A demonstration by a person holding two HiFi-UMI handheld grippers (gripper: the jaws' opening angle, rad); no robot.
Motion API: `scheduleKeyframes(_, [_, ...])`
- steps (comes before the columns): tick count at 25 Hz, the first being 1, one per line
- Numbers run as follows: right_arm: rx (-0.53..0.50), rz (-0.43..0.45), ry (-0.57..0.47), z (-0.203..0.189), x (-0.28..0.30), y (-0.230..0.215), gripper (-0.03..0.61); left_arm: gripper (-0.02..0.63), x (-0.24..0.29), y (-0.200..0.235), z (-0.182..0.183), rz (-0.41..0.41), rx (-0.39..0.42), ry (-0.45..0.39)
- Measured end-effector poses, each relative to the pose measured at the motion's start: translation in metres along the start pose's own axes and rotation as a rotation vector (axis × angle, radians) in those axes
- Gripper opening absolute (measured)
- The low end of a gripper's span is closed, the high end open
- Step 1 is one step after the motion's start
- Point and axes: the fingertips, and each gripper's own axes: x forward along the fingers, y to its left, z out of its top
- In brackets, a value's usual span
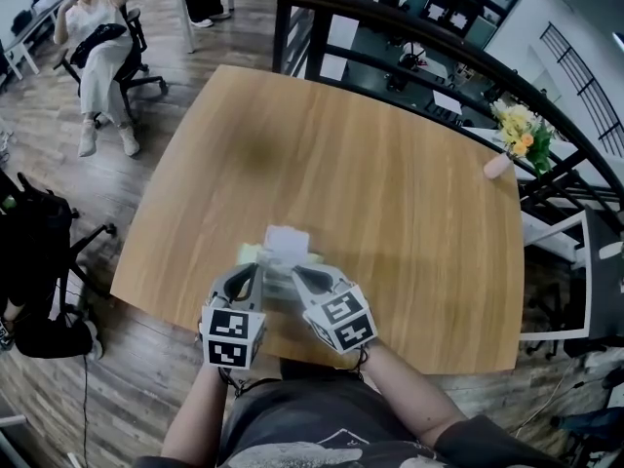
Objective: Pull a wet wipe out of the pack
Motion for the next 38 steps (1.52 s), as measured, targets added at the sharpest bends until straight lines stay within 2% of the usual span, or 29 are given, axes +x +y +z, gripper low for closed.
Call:
scheduleKeyframes(21, [0.045, -0.087, -0.011, -0.013, -0.03, -0.019, 0.028, 0.014, -0.004, -0.003, 0.002, 0.0, 0.014, 0.001])
scheduleKeyframes(38, [0.123, -0.135, -0.021, -0.027, -0.046, -0.03, 0.028, 0.014, -0.005, -0.005, -0.002, -0.01, 0.022, 0.003])
